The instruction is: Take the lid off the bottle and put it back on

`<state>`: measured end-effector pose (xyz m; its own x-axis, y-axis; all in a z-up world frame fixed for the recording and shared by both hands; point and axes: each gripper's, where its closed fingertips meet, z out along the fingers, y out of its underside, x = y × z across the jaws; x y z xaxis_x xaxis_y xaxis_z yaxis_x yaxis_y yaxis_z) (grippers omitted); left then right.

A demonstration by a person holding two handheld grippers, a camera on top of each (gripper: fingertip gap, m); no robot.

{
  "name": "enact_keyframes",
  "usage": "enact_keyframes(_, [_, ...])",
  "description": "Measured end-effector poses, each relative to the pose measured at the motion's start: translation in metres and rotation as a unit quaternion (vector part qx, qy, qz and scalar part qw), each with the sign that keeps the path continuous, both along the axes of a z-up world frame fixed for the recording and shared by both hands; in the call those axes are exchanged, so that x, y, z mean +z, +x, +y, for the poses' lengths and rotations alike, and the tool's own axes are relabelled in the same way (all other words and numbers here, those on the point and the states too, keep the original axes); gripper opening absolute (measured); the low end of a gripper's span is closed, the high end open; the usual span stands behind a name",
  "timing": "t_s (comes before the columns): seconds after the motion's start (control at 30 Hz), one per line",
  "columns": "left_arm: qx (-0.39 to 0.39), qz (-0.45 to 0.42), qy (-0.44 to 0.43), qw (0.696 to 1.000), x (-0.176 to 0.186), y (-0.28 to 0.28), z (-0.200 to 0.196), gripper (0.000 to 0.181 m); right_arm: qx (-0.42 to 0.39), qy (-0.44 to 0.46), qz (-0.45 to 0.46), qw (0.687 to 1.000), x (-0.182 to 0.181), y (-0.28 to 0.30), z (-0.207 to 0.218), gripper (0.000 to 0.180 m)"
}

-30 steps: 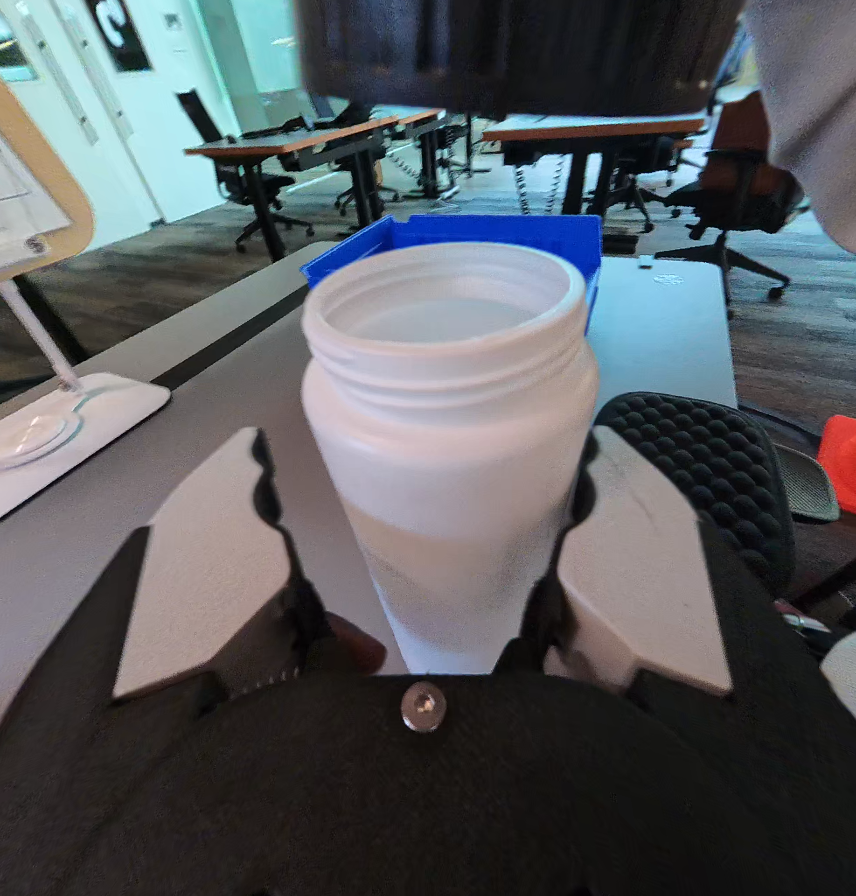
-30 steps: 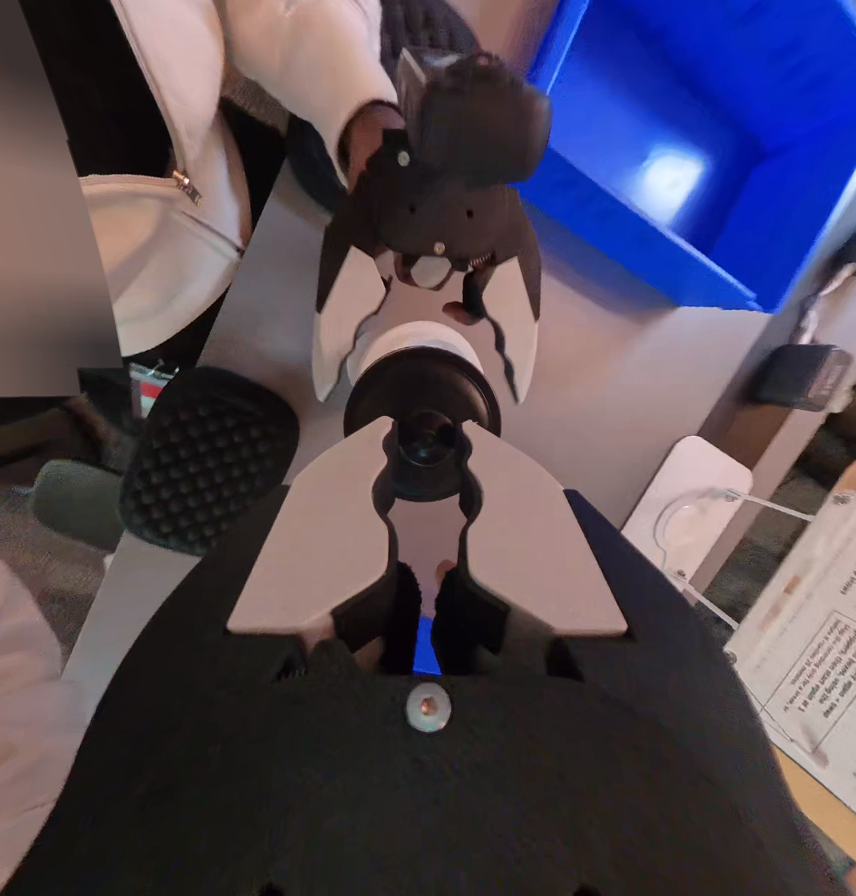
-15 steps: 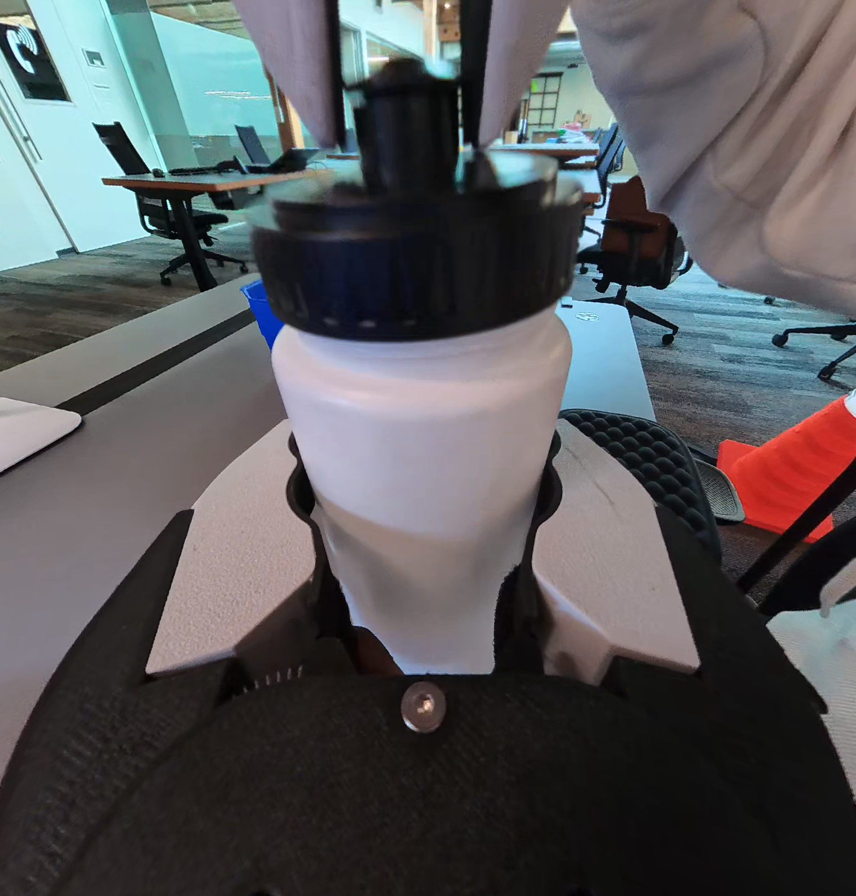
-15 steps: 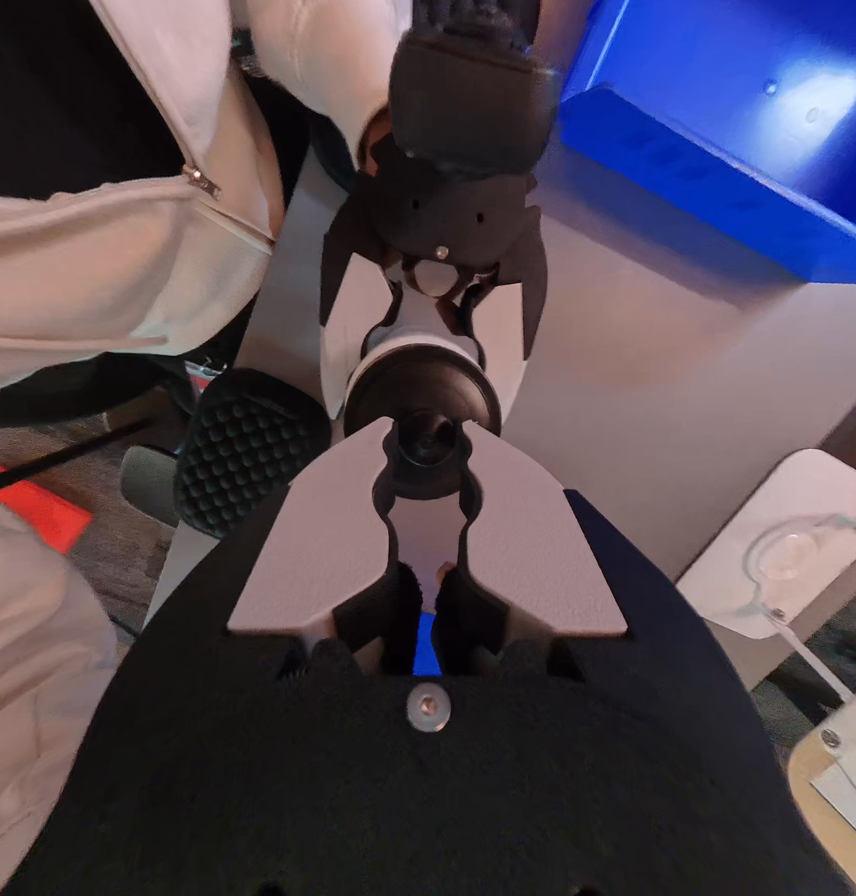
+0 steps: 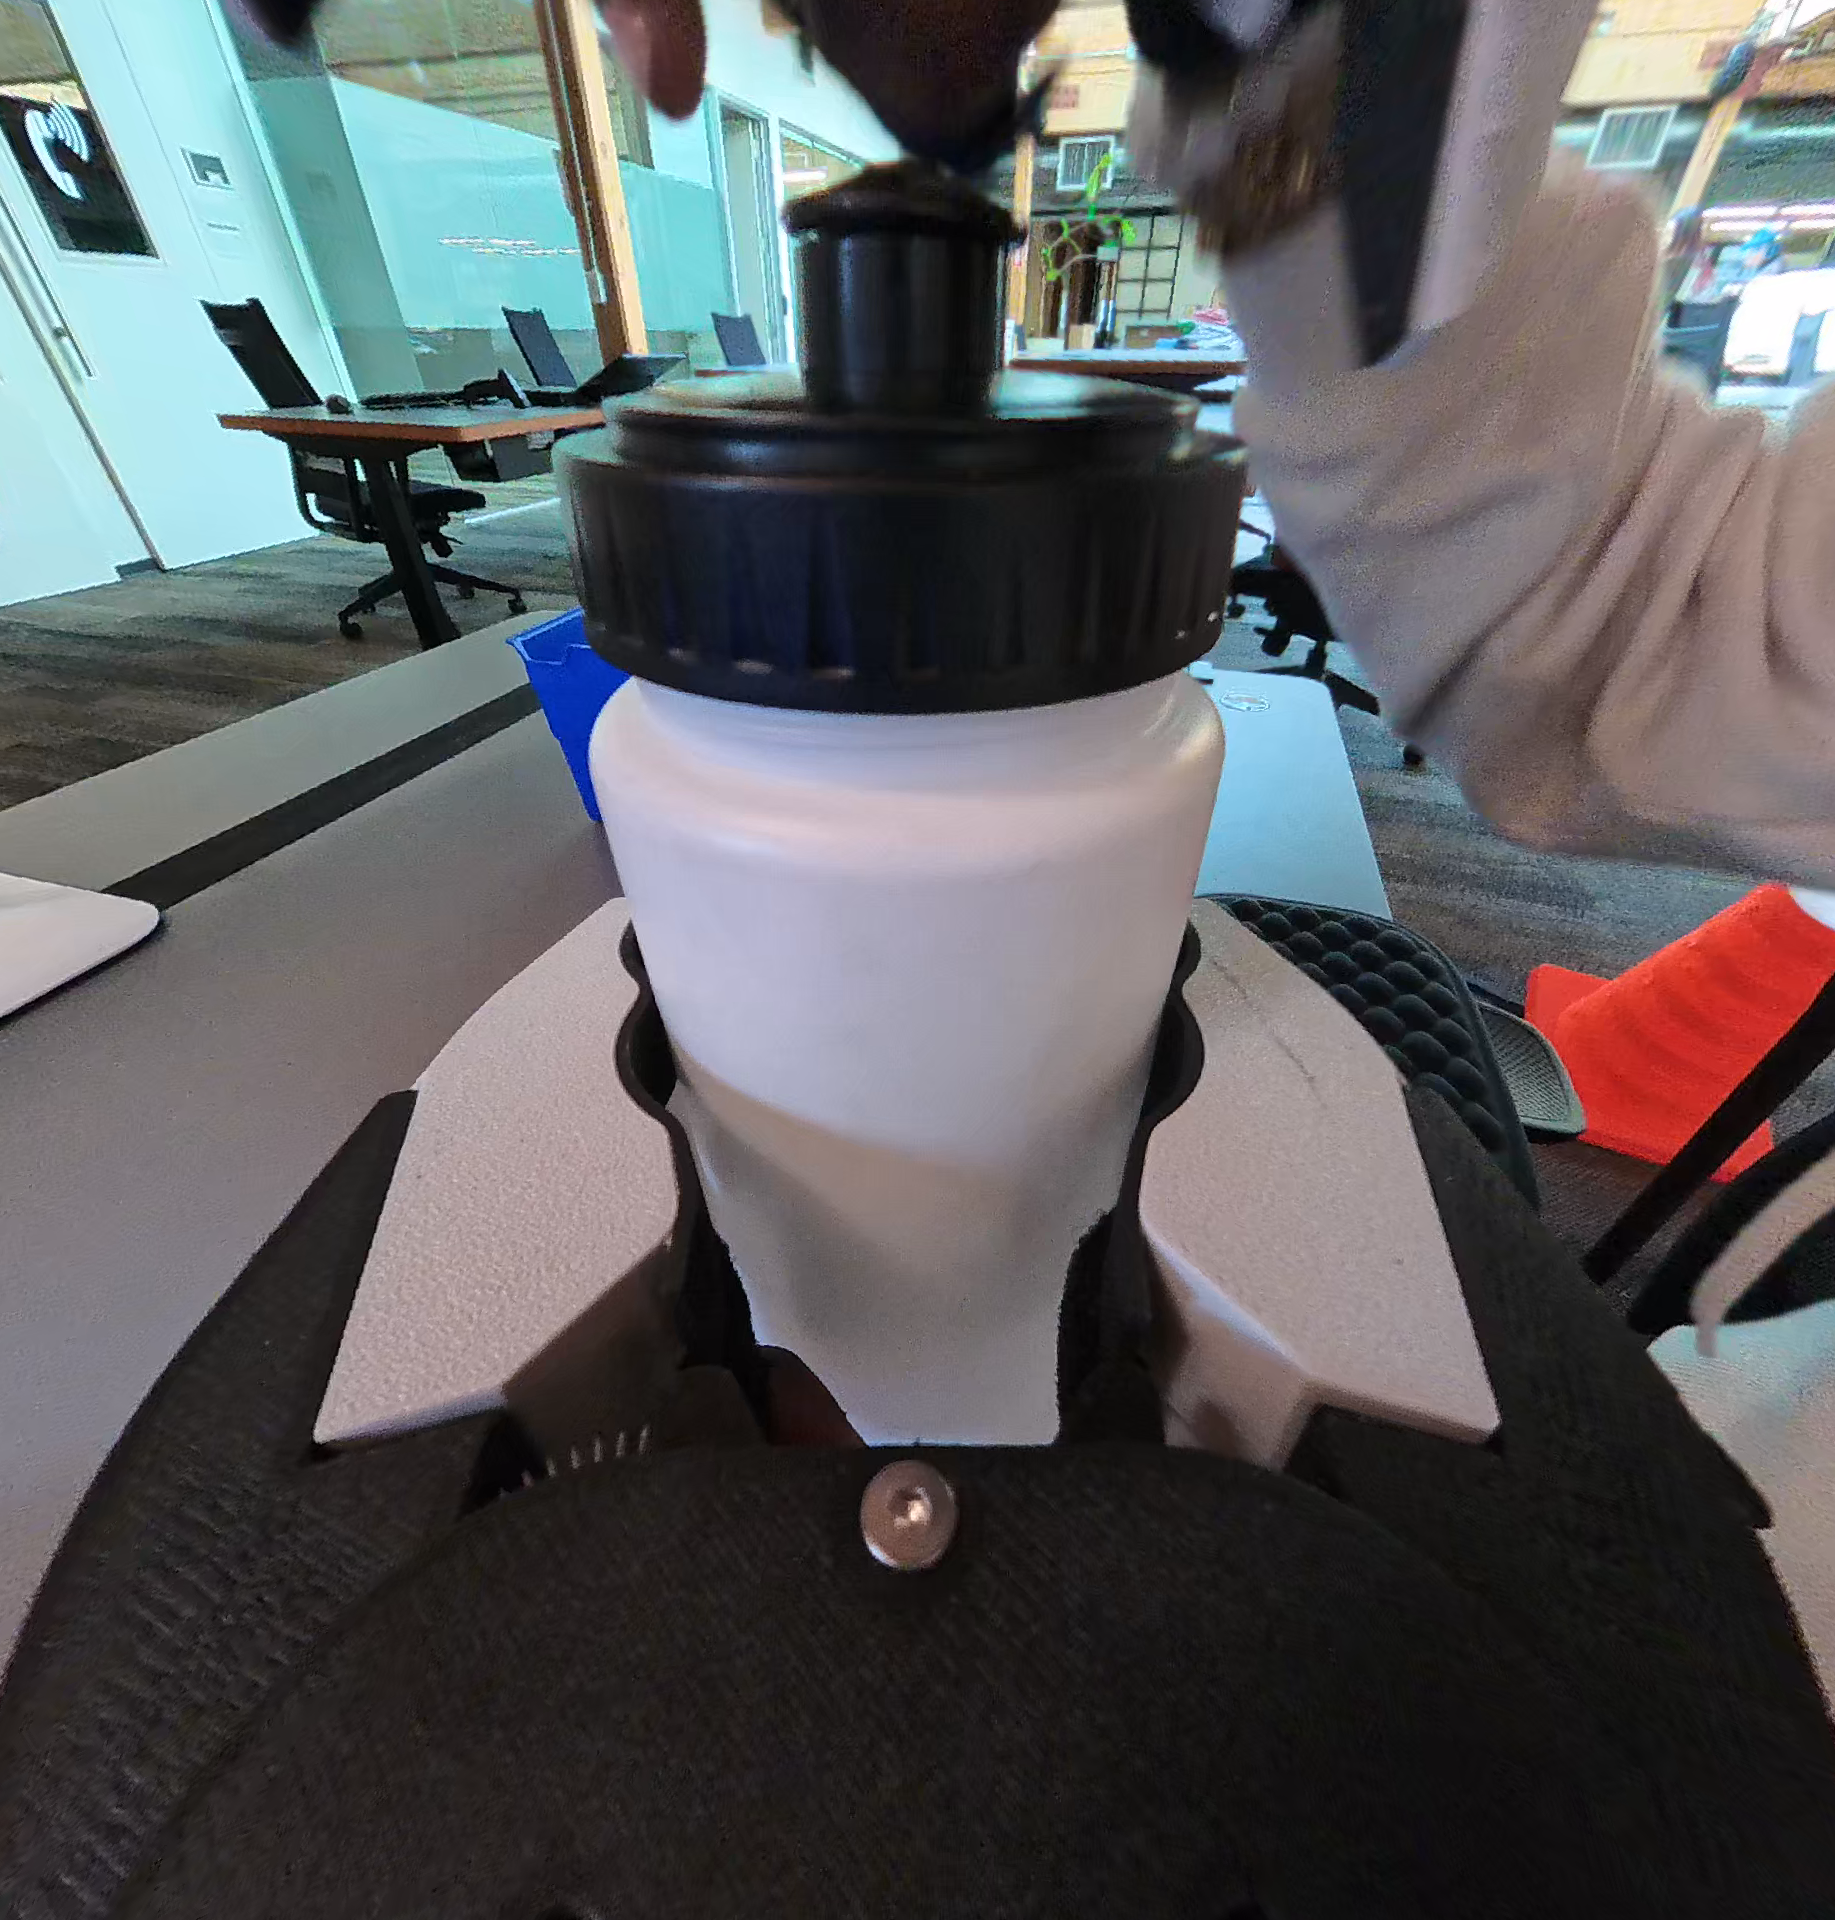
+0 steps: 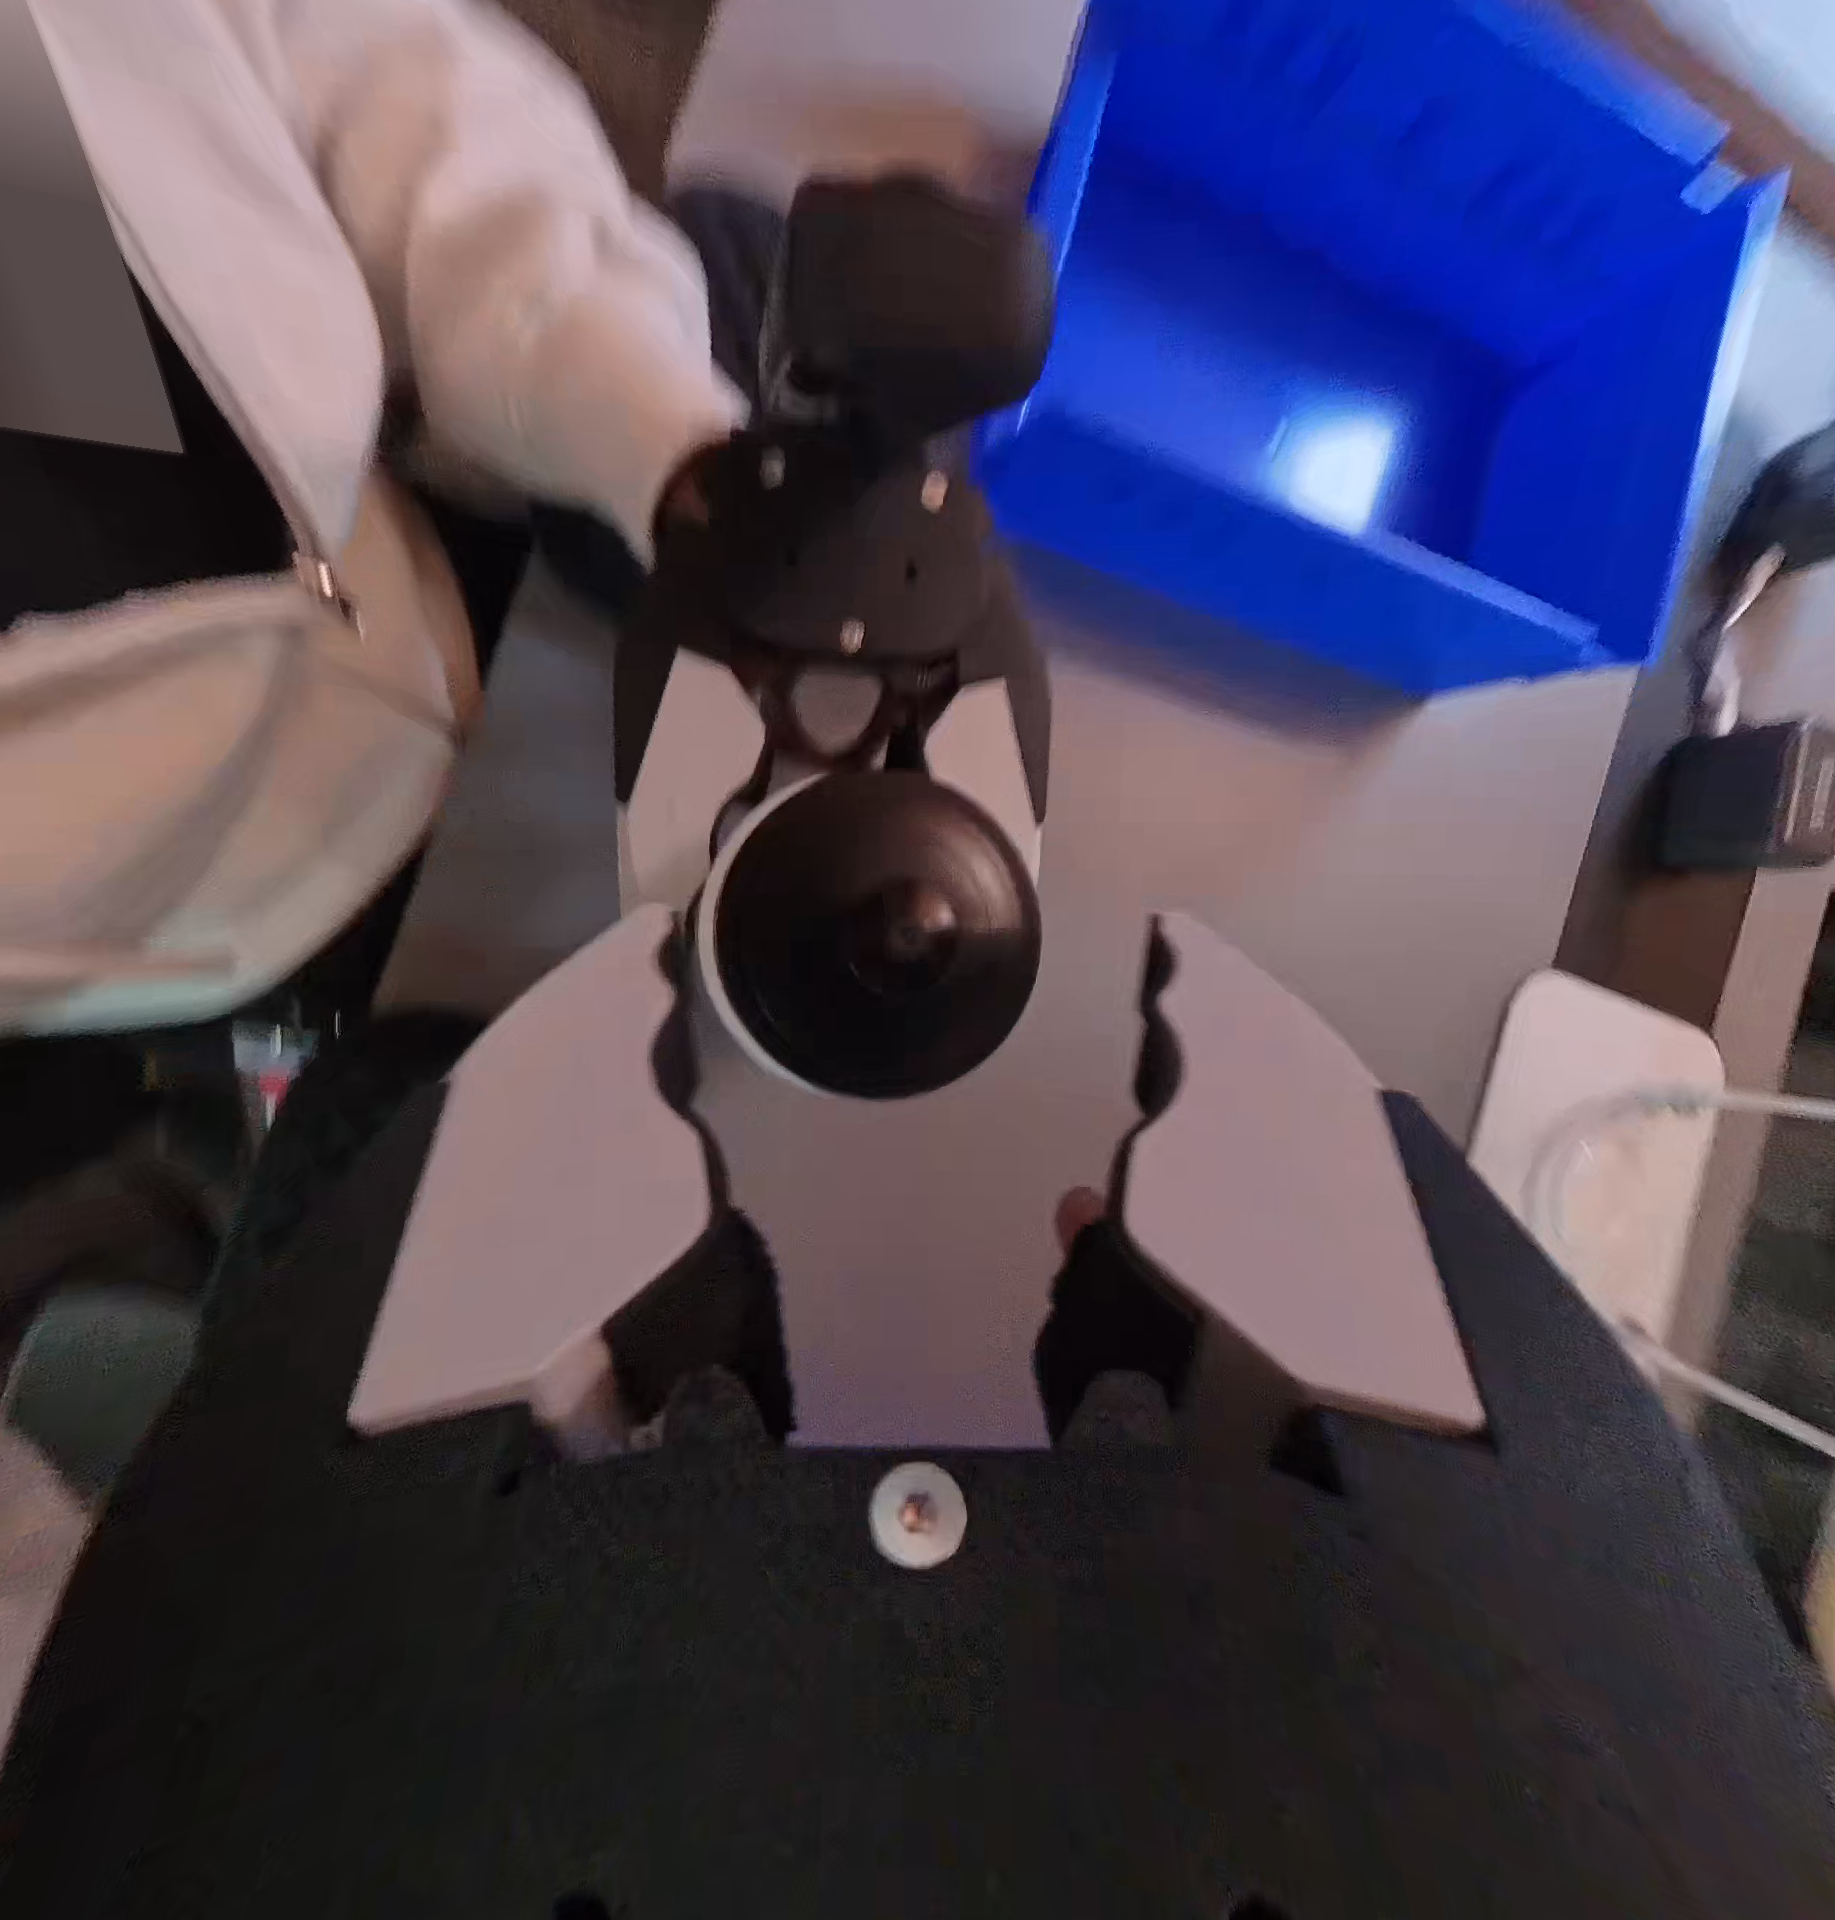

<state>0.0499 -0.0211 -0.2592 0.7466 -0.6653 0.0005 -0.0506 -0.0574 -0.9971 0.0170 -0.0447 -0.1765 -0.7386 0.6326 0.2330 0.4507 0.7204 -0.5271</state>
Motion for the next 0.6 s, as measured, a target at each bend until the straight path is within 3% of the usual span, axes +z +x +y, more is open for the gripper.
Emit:
enact_keyframes(0.07, [-0.003,-0.003,0.0,1.0,0.0,0.0,0.0,0.092,-0.007,-0.129,0.081,0.988,0.002,-0.008,-0.004,0.106])
enact_keyframes(0.13, [-0.007,0.0,0.001,1.0,0.0,0.001,0.0,0.092,-0.014,-0.227,0.124,0.966,-0.01,-0.012,-0.003,0.109])
enact_keyframes(0.2, [-0.008,0.002,0.003,1.0,0.0,0.002,0.0,0.092,-0.019,-0.28,0.142,0.949,-0.023,-0.012,-0.005,0.099])
enact_keyframes(0.27, [-0.006,-0.003,0.002,1.0,0.0,0.001,0.0,0.092,-0.002,-0.323,0.161,0.933,-0.022,-0.009,-0.012,0.076])
enact_keyframes(0.4, [0.003,-0.007,0.001,1.0,0.0,-0.002,0.0,0.092,-0.079,-0.332,0.202,0.918,-0.022,-0.016,-0.013,0.076])
enact_keyframes(0.5, [0.013,-0.006,0.001,1.0,0.0,-0.003,0.001,0.092,-0.202,-0.307,0.254,0.894,-0.022,-0.018,-0.008,0.076])
enact_keyframes(0.6, [0.013,0.002,0.003,1.0,0.0,-0.001,0.001,0.092,-0.332,-0.264,0.307,0.852,-0.021,-0.014,-0.002,0.076])
